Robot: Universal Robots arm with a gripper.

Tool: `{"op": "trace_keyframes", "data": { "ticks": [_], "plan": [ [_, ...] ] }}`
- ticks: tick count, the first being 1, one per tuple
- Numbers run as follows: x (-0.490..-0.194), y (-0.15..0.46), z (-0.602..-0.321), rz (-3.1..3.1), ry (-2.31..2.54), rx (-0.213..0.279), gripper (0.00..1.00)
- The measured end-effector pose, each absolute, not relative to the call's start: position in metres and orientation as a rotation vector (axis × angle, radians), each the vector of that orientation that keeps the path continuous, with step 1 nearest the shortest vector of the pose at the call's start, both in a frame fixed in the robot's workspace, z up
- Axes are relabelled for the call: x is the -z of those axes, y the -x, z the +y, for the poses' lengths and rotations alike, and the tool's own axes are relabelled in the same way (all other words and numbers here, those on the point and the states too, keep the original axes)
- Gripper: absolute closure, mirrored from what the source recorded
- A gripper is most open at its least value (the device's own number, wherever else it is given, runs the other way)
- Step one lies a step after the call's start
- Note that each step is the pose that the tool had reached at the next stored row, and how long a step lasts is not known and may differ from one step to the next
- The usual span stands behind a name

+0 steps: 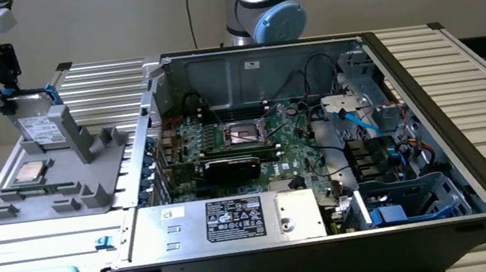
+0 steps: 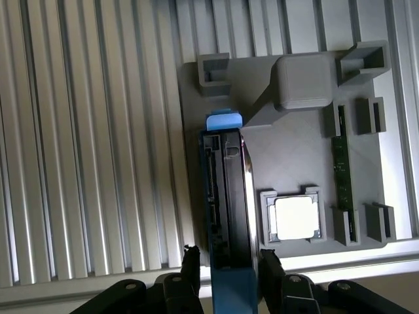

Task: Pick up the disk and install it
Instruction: 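Pick up the disk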

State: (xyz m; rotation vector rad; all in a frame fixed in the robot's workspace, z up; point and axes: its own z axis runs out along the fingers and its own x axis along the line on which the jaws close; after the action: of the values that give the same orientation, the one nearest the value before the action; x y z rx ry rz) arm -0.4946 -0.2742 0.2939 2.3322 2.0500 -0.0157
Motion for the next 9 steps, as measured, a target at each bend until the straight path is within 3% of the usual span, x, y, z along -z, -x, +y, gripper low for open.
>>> {"op": "trace_keyframes", "data": {
  "ticks": [2,3,9],
  "plan": [
    [-0.2939,0.4946,-0.2742,2.05,-2.332,0.016,0.53],
    [-0.2939,0.4946,-0.2742,2.05,-2.332,0.016,0.61],
    [-0.2939,0.4946,-0.2742,2.05,-2.332,0.016,0.61]
  ]
}}
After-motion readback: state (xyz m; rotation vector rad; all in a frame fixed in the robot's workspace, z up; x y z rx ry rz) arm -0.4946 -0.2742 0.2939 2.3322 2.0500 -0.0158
